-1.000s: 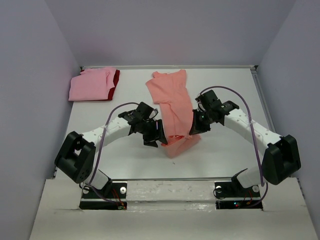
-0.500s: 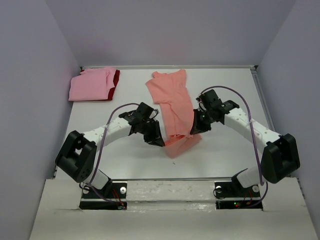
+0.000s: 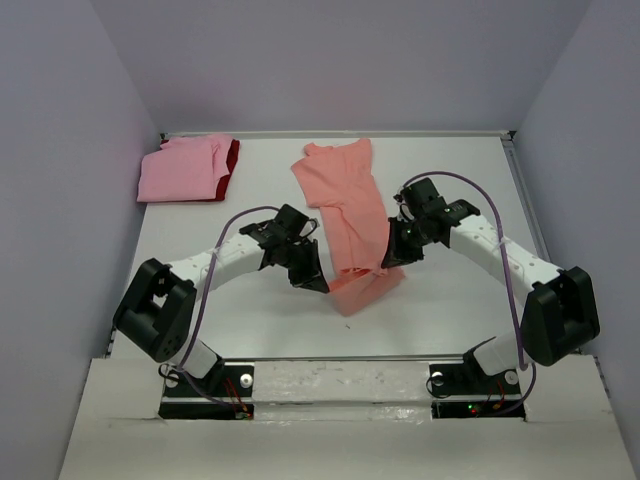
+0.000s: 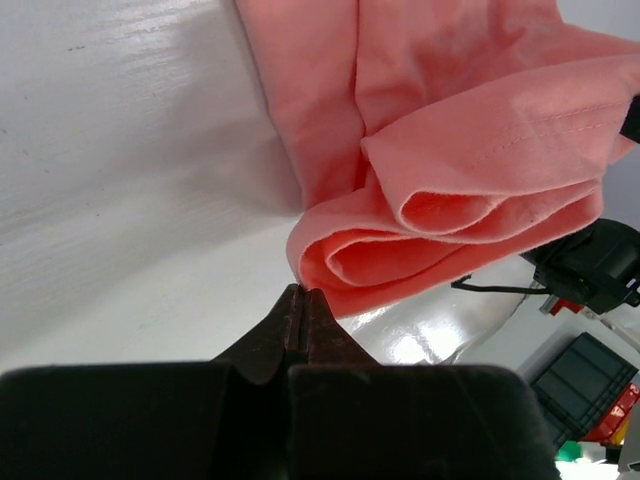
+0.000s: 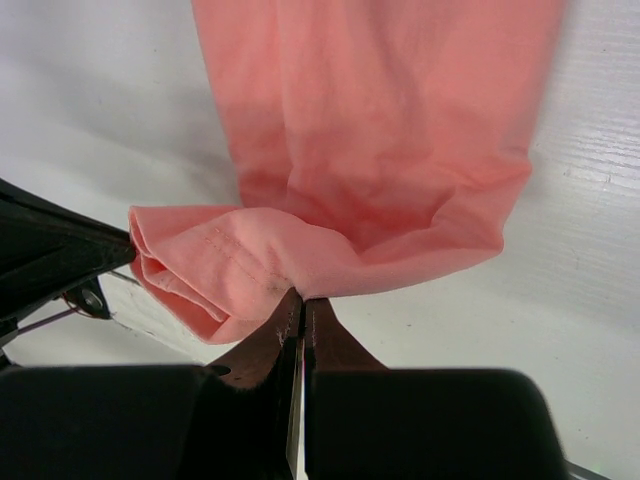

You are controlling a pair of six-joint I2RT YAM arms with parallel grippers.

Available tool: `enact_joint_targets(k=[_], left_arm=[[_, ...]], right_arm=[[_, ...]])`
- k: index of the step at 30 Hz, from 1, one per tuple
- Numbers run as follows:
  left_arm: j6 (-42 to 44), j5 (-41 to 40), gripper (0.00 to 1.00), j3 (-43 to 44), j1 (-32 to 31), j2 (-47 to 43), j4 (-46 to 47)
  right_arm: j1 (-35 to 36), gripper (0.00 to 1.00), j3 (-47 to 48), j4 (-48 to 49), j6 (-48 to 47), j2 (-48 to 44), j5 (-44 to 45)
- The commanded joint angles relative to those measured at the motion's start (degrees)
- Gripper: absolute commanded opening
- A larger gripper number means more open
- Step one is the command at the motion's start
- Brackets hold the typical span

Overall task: Fold and stack the t-shirts
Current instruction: Fold the folded rectangular tshirt in 1/3 of the way

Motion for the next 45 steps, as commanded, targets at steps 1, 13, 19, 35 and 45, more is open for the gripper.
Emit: enact_joint_targets(k=[1,13,19,35,45], left_arm=[[1.0,0.6,0.0,3.6,0.2,0.4,-1.2],[5.1,-3.2,0.0,15.1,0.2,4.7,-8.8],[5.4,-3.2,0.0,15.9,0.2,5.6,-9.4],[7.1,-5.7,0.0,22.3,0.3,8.5,-13.2],[9.0,-6.9,0.0,26.8,1.5,10.5,-16.1]], right_arm=[[-1.0,0.0,1.0,1.0,-1.3,0.0,-0.5],[-2.0,0.0,2.6,1.0,-1.7,0.7,-0.7],[-2.6,0.0,3.8,1.0,-1.9,0.9,-0.7],[-4.8,0.0,7.4,0.7,-2.8,2.7,-1.2],[-5.3,0.0,10.3,0.5,-3.5,4.4,-1.1]])
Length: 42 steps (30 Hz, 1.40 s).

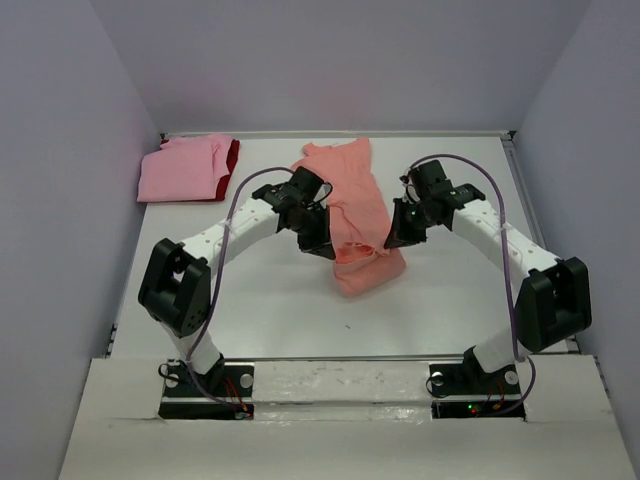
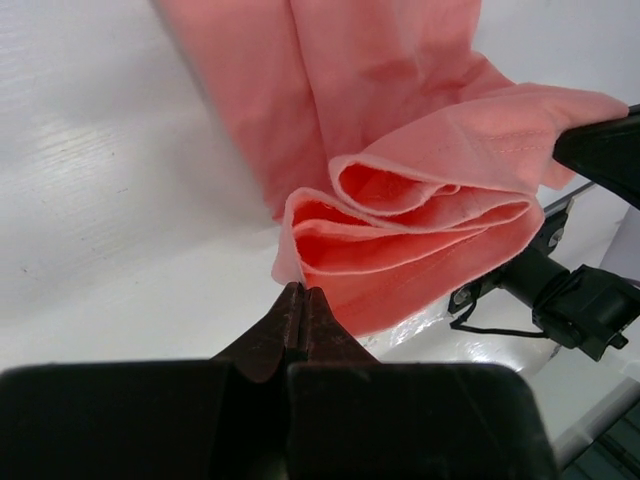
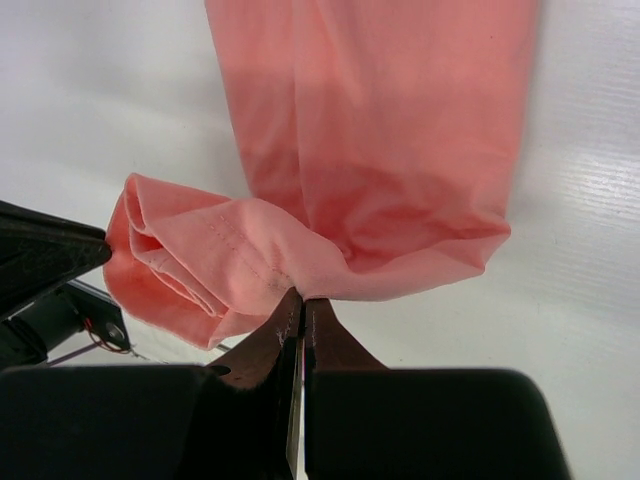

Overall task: Fold and stack the t-shirts
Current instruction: Fold the folded rectangular tshirt in 1/3 of the way

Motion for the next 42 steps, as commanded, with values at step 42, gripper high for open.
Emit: enact_joint_targets(k=[42], left_arm=[[7.1,-2.3,0.0,19.5,4.9,13.8,-7.8]], right_arm=[[-3.9,0.0,13.1,3.4,-1.2,10.9,0.3]])
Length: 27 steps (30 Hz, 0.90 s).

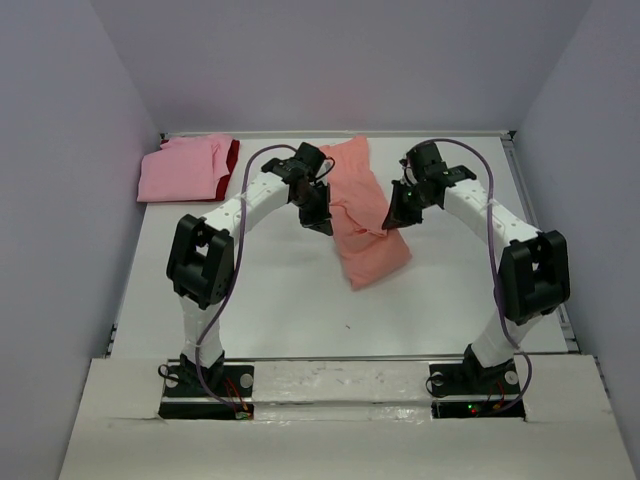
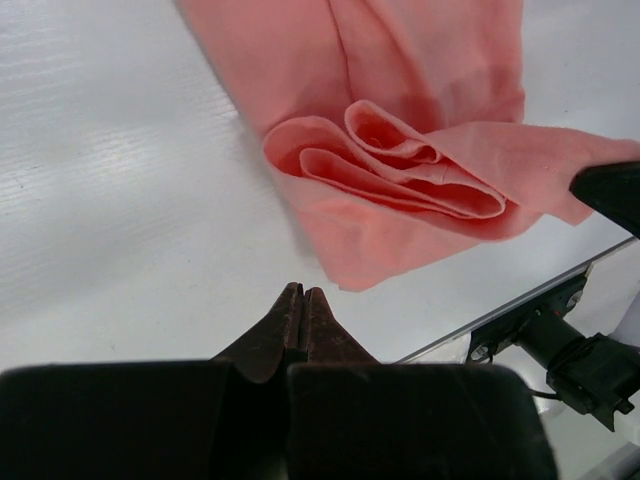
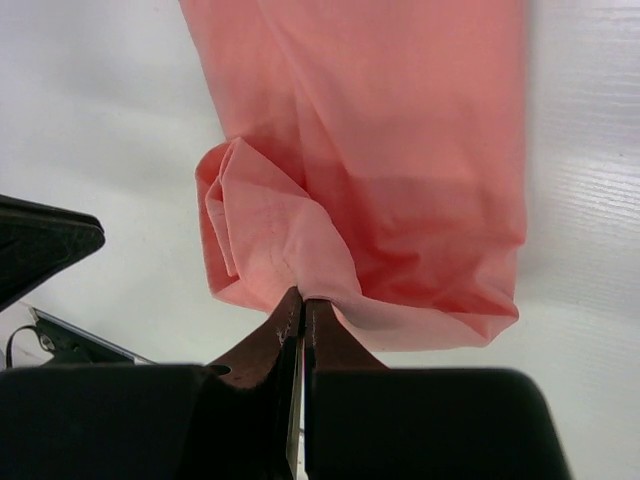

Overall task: Fold and stack the t-shirts
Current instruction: Fold the folded rectangular tshirt in 1/3 of the way

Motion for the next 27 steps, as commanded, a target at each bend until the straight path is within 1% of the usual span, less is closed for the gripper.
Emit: enact_joint_targets(k=[1,14,20,27], left_arm=[[1.5,0.5,0.0,1.5,0.5,-0.3,-1.2],[2.1,0.9,0.0,2.0,1.2,0.9,-1.2],[2.3,1.4,0.0,2.6,1.5,1.8,-1.3],[2.7,1.7,0.0,2.3,2.0,1.9,-1.4]], right_arm=[[-0.8,0.0,3.3,2.2,-0.6,0.6,-0.1],[-1.8,0.0,6.9,2.1,-1.1,3.6,-1.0],[-2.4,0.0,10.1,2.0,-1.5,7.6,-1.3],[-2.9,0.0,14.1,2.8,-2.6,13.8,0.7]])
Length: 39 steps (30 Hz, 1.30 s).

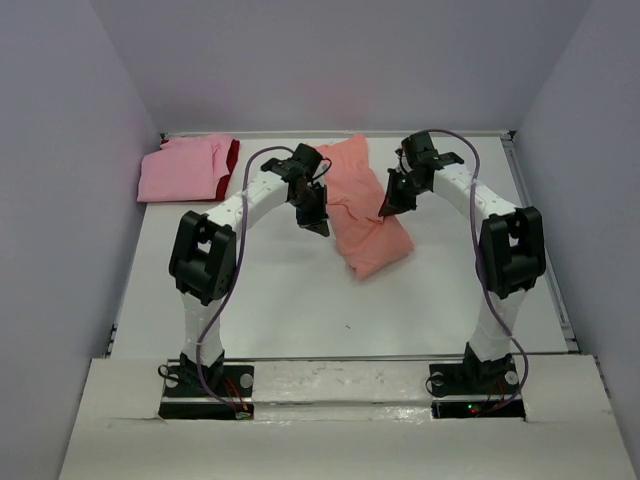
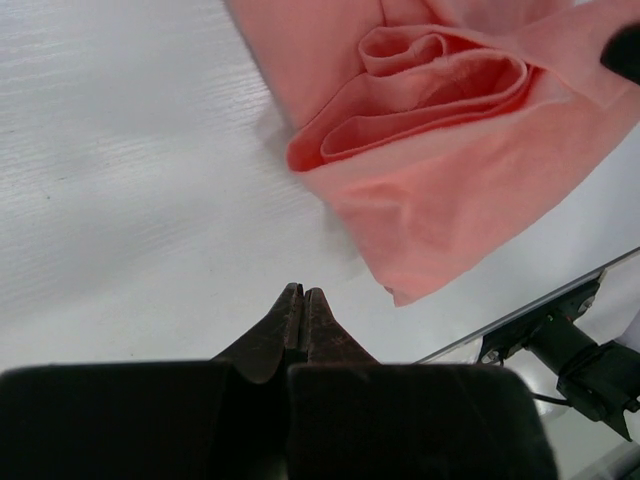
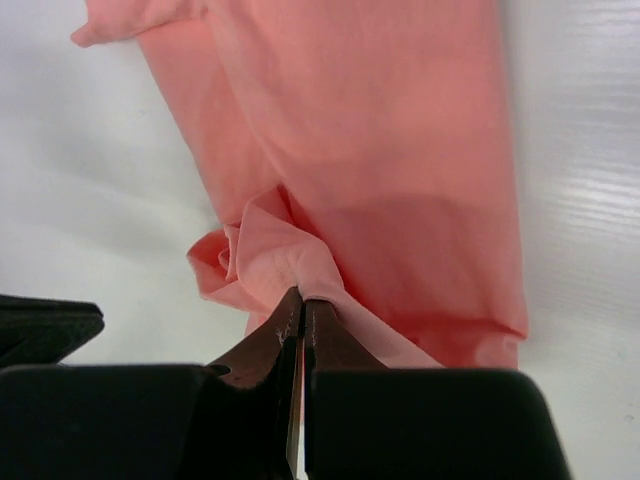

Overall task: Fold and stack the t-shirts
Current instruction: Fold the folded rectangular tshirt in 1/3 of the way

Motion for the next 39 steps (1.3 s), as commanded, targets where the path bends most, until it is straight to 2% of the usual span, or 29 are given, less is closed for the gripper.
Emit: enact_joint_targets(k=[1,5,8,9,10,12,13,16,26,31,32,33,35,36,39], left_arm=[[1.6,1.4,0.0,2.2,0.6,-0.1,-1.4],[2.0,1.3,0.0,2.1,1.1,-0.4,-2.1],[2.4,1.2,0.0,1.9,1.7,-0.4,-2.6],[2.5,1.1,0.0,1.9,1.8,-0.5,-2.7],[2.7,1.0,0.0,1.9,2.1,-0.7,-3.0],[2.9,0.9,0.0,1.9,2.3,-0.8,-3.2],[3.0,0.9,0.0,1.9,2.5,-0.9,-3.4],[3.1,1.0,0.0,2.1,2.7,-0.9,-3.6],[3.5,2.1,0.0,4.8,2.8,0.7,-3.8],[3.1,4.9,0.0,3.7,2.8,1.4,-1.0],[3.0,5.9,0.04,2.4,2.8,1.3,-0.1],[2.5,6.8,0.18,1.5,2.9,1.1,1.1],[0.7,9.9,0.34,-2.5,3.0,-0.1,5.5],[-0.4,10.9,0.48,-4.4,3.1,-0.8,7.5],[-4.2,15.7,0.55,-12.8,3.8,-3.9,16.9]], right_arm=[[-1.1,0.0,4.0,2.4,-1.3,2.4,1.1],[-1.1,0.0,6.2,3.1,-1.2,5.8,1.7],[-1.1,0.41,7.7,3.1,-0.7,8.0,3.0],[-1.1,0.5,8.1,3.3,-0.7,8.4,3.8],[-1.1,0.66,8.1,3.5,-0.6,8.8,3.9],[-1.1,0.7,8.4,3.8,-0.5,9.0,4.6],[-1.1,0.78,8.4,3.9,-0.5,8.8,4.7],[-1.1,0.83,8.8,3.9,-0.5,8.0,5.0],[-3.3,0.82,8.7,3.7,-1.5,4.1,5.2],[-5.0,0.82,7.1,3.6,-3.6,2.7,3.1],[-5.0,0.82,7.0,3.6,-4.5,2.8,2.1],[-5.6,0.82,7.0,3.6,-4.7,3.0,1.4],[-6.9,0.82,6.5,4.0,-5.2,2.9,-1.0],[-7.4,0.82,6.5,4.0,-5.2,3.0,-2.3],[-8.8,0.8,6.7,4.1,-5.0,3.3,-5.1]])
